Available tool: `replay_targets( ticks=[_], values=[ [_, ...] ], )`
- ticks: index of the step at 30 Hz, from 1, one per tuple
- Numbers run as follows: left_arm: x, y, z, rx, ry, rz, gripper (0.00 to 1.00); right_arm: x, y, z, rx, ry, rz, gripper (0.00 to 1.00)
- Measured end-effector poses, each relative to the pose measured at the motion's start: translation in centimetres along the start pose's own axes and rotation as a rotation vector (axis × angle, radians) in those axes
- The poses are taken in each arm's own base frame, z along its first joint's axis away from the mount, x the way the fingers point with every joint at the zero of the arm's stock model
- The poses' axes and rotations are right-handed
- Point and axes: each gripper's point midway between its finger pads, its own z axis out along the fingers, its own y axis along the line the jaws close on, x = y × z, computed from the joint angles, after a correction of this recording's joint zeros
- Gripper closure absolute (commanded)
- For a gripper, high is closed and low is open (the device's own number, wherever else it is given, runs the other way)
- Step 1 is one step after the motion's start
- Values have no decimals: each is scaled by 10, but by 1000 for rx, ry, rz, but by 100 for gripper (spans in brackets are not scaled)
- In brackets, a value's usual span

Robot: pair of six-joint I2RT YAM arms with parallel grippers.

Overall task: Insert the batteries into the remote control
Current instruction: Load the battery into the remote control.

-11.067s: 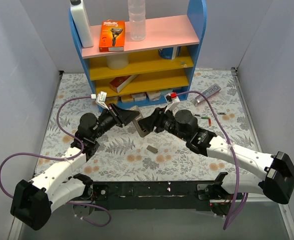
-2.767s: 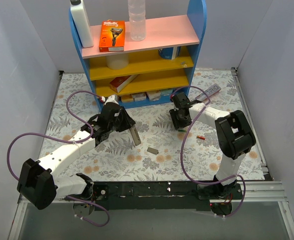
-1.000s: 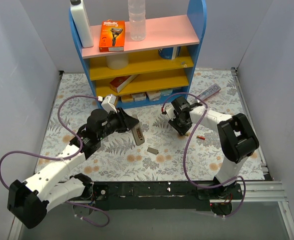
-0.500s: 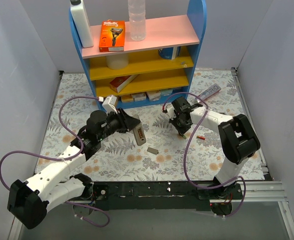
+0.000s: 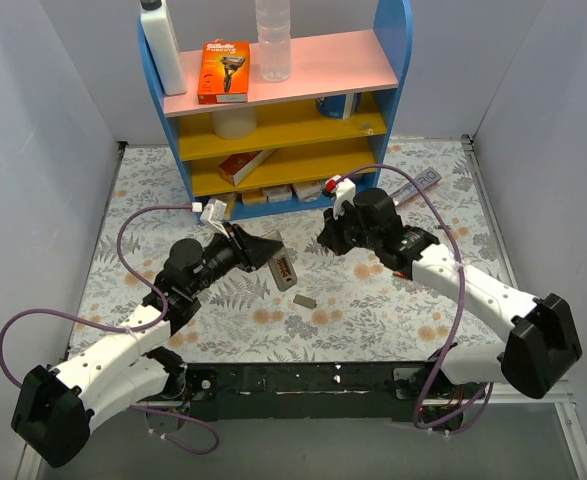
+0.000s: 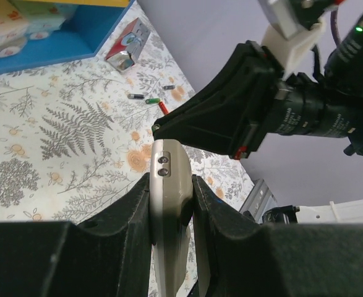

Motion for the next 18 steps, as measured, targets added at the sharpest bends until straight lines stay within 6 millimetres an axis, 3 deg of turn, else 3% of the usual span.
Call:
replay_targets(
  ticks=[3, 10, 14, 18],
  values=[
    [-2, -4, -1, 30, -25, 5, 100, -27, 34, -10, -73, -137, 12, 99],
    [-12, -7, 0, 39, -73, -3, 100, -58, 98, -40, -197, -372, 30, 99],
    [-18, -4, 1, 21, -102, -7, 100, -81, 118, -61, -230, -502, 36, 99],
    [-20, -3, 1, 11, -112, -14, 100, -95, 127, -70, -241, -570, 40, 99]
  ],
)
